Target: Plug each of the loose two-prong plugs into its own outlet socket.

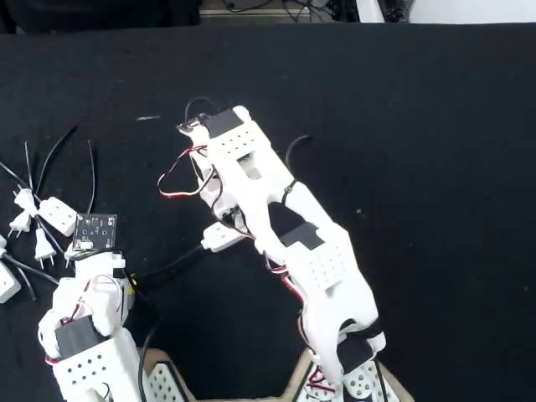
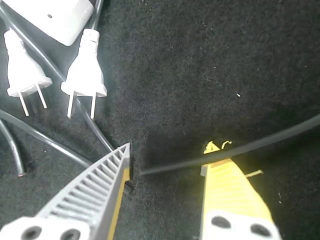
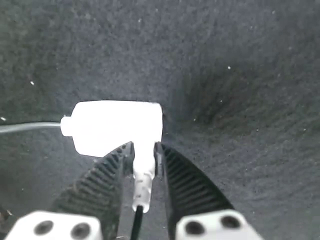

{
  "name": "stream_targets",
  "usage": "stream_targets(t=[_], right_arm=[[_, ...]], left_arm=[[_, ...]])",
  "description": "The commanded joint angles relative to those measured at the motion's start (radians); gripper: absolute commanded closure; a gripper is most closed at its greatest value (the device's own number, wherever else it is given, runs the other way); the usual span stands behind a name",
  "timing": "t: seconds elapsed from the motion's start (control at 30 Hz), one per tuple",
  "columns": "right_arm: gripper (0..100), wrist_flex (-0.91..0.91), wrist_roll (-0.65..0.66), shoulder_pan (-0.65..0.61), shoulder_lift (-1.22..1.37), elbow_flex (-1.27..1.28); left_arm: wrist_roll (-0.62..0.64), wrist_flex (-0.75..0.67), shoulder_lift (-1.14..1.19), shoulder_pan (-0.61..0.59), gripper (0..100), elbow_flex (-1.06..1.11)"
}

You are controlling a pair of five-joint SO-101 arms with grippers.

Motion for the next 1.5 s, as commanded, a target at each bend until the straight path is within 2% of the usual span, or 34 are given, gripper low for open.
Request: stream_targets(t=[0.0,0.37,0.7,1.03,1.27,1.47], right_arm=[[98.8,0.025,0.012,-0.011,0.005,-0.042],[98.8,-0.009,0.035,-0.092,0.001,-0.042],[98.8,-0.034,0.034,-0.098,-0.018,-0.002],[98.8,-0.431,0.04,-0.091,-0.484,0.636],[98.3,-0.437,0.077,-0.094,-0.541,0.674],[80.7,-0.356,0.149,-0.095,-0.55,0.628]], left_arm=[[-0.009,0.008,-0.006,-0.016,77,0.001],[-0.009,0.008,-0.006,-0.016,77,0.001],[-0.009,0.008,-0.006,-0.016,77,0.001],[-0.009,0.008,-0.006,-0.016,77,0.001],[-0.009,0.008,-0.006,-0.016,77,0.001],[-0.009,0.008,-0.006,-0.016,77,0.001]])
